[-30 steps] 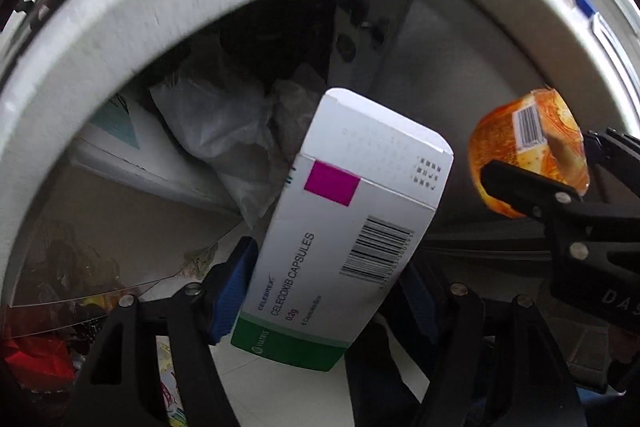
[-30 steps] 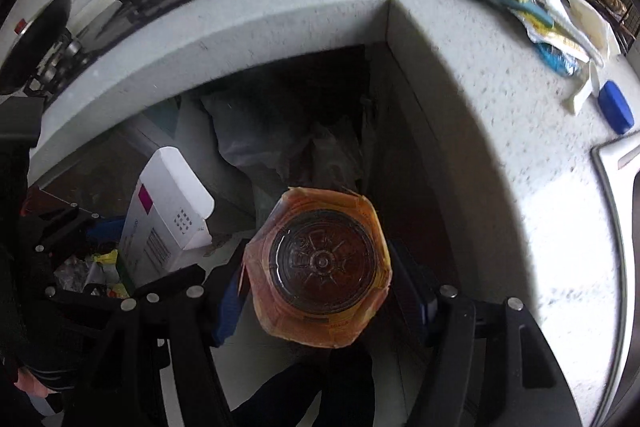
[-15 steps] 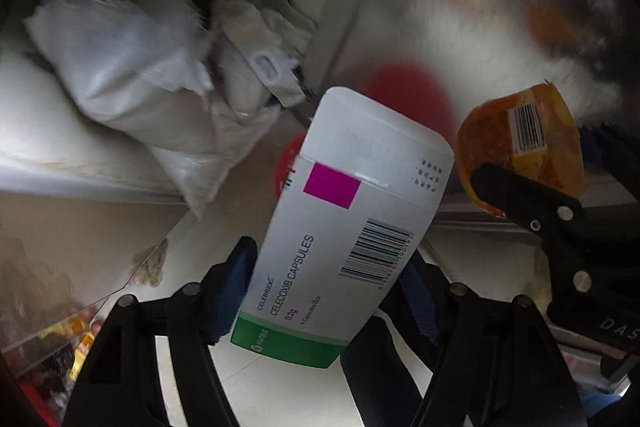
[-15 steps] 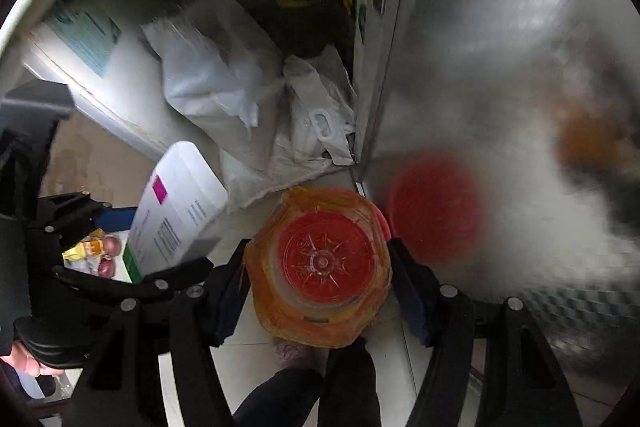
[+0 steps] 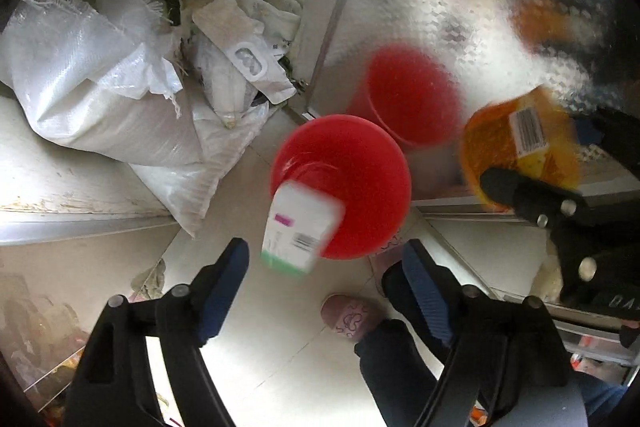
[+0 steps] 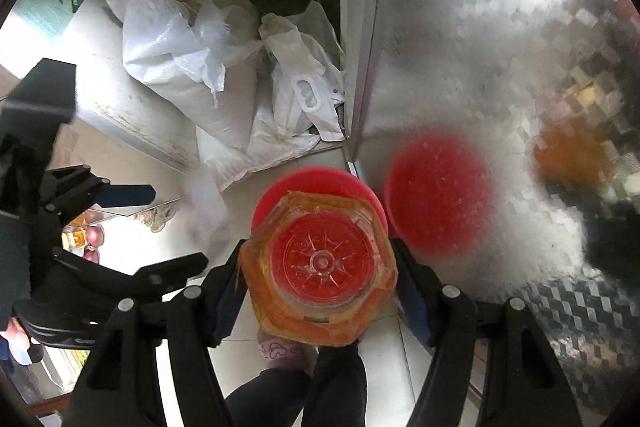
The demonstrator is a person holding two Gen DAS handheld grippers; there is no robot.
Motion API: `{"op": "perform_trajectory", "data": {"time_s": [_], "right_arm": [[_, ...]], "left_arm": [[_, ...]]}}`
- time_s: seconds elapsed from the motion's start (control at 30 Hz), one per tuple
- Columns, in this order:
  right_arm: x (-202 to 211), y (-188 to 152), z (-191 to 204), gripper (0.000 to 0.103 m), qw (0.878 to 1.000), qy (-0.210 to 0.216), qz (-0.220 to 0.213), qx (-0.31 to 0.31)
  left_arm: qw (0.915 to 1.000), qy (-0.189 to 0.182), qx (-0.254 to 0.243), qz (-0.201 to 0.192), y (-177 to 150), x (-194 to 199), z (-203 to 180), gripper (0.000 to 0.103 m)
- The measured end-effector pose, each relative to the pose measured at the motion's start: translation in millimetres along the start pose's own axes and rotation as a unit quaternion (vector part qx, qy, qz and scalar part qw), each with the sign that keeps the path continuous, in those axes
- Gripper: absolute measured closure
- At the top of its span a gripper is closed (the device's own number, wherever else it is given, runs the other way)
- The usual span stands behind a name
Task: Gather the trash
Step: 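Carry the medicine box with the left tool down toward the red bin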
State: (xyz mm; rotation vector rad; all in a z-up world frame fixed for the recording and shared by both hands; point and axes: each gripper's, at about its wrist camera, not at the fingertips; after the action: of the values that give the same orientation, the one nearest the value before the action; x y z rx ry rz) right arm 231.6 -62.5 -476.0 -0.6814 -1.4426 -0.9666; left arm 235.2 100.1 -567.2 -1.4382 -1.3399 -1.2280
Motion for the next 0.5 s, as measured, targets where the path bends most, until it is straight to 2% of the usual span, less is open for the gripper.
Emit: {"op": "perform_trajectory", "data": {"time_s": [0.07,0.17,0.37,0.5], "right_arm": [[-0.6,0.0,-1.3,0.022,1.0,0.001,-0.004,-0.001],[-0.9,0.6,-1.1,0.014,1.0,0.001,-0.01,0.004],[-1.1,0.4,-1.0,0.011,1.0,-0.004,-0.006,-0.002],[-2.3,0.1,0.4,0.011,1.0,-0.004,-0.004,-0.002]], "left_arm": [[1.0,-0.005,0.003,-0.003,2.9,-2.6,3.3,0.025],[0.9999,-0.009,0.008,-0.01,3.2,-0.4,6.2,0.025],[0.9987,-0.023,0.038,-0.023,-1.7,4.0,20.4,0.025],[0.9988,-0.016,0.038,-0.026,-3.7,6.0,21.3,0.022]]}}
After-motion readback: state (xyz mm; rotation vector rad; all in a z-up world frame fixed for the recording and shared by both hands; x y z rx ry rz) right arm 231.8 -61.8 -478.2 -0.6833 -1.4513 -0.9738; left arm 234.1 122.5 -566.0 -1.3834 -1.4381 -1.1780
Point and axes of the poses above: each gripper's, at about its wrist camera, not at the fingertips, and x roughly against the way its jaws point, z to its left, y to its top, and after that the axes turned 2 degrees about z, right-handed
